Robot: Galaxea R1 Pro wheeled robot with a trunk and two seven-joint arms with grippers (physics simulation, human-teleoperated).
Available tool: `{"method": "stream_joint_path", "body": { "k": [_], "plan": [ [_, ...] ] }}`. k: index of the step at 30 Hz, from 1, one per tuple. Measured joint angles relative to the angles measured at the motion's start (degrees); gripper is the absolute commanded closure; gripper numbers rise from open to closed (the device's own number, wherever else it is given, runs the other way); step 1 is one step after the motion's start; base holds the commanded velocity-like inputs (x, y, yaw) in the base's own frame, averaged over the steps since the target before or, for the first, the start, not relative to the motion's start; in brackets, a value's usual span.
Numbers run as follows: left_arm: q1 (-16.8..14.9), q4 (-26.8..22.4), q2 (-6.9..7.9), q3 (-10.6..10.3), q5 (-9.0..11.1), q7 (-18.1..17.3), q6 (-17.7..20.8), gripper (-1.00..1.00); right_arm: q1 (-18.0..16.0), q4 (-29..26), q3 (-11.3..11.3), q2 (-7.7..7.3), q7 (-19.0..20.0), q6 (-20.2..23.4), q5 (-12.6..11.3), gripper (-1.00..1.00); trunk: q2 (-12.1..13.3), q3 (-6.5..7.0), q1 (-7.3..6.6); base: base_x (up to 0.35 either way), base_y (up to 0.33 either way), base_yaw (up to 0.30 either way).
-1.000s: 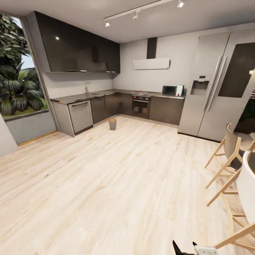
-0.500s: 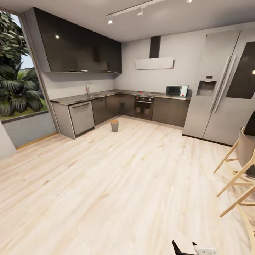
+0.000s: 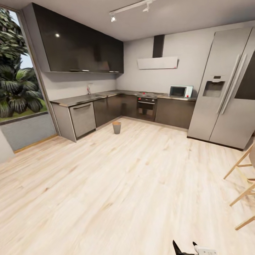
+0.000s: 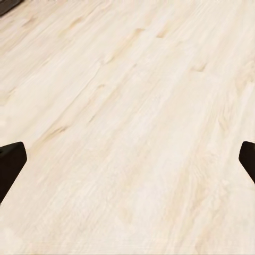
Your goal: Put the three can of soda from the living room inside the tash can in the kitchen.
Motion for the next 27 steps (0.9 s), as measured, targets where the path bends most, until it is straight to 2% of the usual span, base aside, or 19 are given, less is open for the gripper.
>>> {"method": "stream_joint_path", "body": {
  "k": [27],
  "plan": [
    [0.00, 0.07, -0.01, 0.00, -0.08, 0.03, 0.00, -1.00, 0.00, 0.00, 0.08, 0.21, 0.01, 0.00, -0.05, -1.00, 0.00, 0.00, 0.00, 0.302, 0.190, 0.000]
  ]
}}
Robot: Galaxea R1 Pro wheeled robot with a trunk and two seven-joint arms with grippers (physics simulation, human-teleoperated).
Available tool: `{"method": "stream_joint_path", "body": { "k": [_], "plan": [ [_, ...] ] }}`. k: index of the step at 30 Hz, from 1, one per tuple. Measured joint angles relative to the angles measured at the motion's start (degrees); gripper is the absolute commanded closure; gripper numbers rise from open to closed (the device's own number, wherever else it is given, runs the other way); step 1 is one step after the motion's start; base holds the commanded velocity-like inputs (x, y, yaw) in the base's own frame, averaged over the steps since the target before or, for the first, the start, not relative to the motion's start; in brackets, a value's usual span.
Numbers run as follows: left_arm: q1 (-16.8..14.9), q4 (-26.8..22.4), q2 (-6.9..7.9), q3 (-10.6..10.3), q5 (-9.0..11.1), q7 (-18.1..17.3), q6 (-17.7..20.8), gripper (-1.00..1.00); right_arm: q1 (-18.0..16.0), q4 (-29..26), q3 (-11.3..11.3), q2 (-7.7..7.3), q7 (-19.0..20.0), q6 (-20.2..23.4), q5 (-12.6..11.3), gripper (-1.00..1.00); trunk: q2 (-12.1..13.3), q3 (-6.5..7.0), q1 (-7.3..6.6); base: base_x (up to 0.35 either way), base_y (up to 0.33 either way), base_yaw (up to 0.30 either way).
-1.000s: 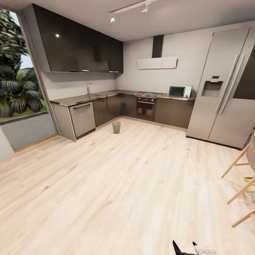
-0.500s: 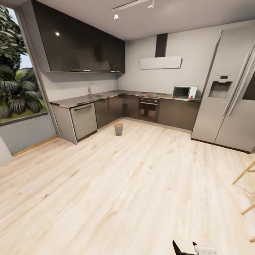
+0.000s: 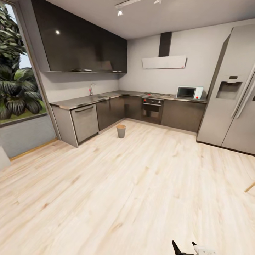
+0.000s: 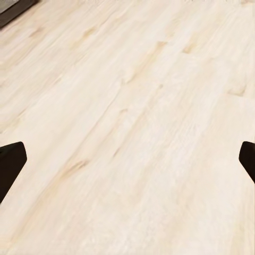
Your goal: Put the three can of soda from the living room inside the tash can in the kitchen.
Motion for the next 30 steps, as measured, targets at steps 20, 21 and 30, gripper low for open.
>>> {"method": "stream_joint_path", "body": {
  "k": [20, 21, 30],
  "plan": [
    [0.00, 0.03, -0.06, -0.07, -0.07, -0.03, -0.02, -1.00, 0.00, 0.00, -0.10, -0.12, 0.00, -0.07, 0.09, -1.00, 0.00, 0.00, 0.00, 0.296, 0.179, 0.000],
    [0.00, 0.03, -0.08, -0.08, -0.07, -0.05, -0.02, -1.00, 0.00, 0.00, -0.09, -0.02, -0.03, -0.08, 0.13, -1.00, 0.00, 0.00, 0.00, 0.295, 0.178, 0.000],
    [0.00, 0.03, -0.03, -0.09, -0.08, -0.08, -0.01, -1.00, 0.00, 0.00, -0.09, -0.02, -0.03, -0.09, 0.17, -1.00, 0.00, 0.00, 0.00, 0.304, 0.106, 0.000]
  ]
}}
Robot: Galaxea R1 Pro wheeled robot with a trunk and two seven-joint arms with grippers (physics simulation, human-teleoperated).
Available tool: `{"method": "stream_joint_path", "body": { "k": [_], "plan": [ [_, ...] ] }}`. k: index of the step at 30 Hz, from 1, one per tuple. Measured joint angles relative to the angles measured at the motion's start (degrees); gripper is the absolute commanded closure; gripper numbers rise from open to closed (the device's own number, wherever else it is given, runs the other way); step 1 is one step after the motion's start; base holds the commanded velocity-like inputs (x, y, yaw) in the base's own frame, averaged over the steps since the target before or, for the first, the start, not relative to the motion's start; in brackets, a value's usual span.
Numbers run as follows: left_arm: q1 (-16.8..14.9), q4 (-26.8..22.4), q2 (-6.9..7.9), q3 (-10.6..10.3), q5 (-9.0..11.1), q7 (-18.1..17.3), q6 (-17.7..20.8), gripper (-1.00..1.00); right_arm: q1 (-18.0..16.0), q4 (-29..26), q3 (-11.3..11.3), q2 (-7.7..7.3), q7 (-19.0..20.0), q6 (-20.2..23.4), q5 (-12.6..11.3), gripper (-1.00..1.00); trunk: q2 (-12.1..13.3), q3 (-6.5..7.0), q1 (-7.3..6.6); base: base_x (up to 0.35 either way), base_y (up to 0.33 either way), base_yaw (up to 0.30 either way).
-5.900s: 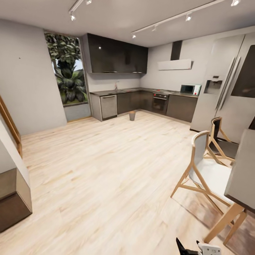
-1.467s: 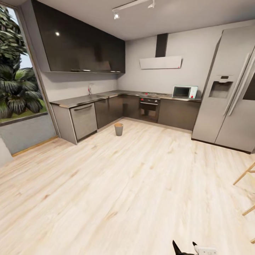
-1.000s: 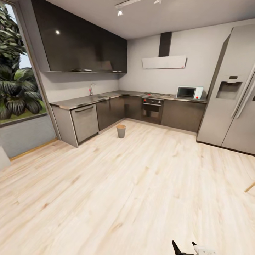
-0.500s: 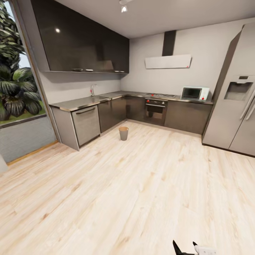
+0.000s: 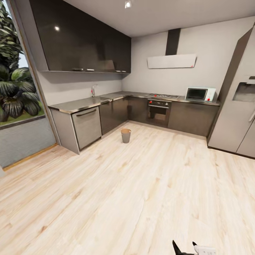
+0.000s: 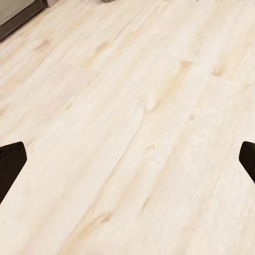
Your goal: Put the three can of soda from the living room inside the tash can in the kitchen.
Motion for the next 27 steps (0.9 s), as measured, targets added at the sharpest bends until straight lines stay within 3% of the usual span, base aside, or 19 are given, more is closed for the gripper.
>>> {"method": "stream_joint_path", "body": {
  "k": [14, 27],
  "plan": [
    [0.00, -0.06, 0.07, 0.00, 0.12, 0.00, 0.01, -1.00, 0.00, 0.00, 0.15, -0.02, 0.01, 0.00, -0.06, -1.00, 0.00, 0.00, 0.00, 0.322, 0.006, 0.000],
    [-0.07, 0.01, 0.03, 0.00, -0.01, 0.06, 0.01, -1.00, 0.00, 2.43, 1.94, -0.24, -0.45, 0.00, -0.05, -1.00, 0.00, 0.00, 0.00, 0.324, 0.000, 0.000]
  ]
}}
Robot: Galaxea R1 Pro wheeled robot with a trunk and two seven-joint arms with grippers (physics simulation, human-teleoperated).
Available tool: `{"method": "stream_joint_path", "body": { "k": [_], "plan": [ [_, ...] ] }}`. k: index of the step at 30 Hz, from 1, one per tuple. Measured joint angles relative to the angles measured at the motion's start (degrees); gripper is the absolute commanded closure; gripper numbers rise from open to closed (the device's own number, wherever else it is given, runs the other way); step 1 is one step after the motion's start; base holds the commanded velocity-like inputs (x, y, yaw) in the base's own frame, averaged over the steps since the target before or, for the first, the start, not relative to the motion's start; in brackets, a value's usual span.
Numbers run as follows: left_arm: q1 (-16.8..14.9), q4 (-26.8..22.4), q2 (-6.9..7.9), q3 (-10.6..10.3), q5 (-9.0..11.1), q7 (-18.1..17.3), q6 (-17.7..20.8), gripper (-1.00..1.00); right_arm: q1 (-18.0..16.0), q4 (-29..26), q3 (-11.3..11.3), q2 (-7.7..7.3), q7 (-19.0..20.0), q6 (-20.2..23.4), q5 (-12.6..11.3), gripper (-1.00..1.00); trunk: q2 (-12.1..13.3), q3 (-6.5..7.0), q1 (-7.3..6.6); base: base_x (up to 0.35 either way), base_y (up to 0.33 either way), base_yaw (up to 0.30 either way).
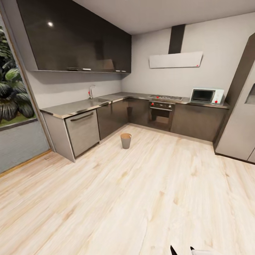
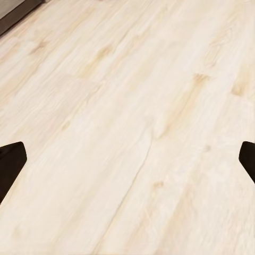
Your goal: Put the three can of soda from the living room inside the tash can in the kitchen.
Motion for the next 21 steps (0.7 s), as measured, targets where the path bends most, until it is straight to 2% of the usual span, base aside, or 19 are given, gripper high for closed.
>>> {"method": "stream_joint_path", "body": {
  "k": [21],
  "plan": [
    [-0.02, 0.06, 0.02, 0.00, -0.01, 0.05, 0.00, -1.00, 0.00, 0.21, 0.10, -0.02, -0.19, -1.14, 0.06, -1.00, 0.00, 0.00, 0.00, 0.324, 0.000, 0.000]
  ]
}}
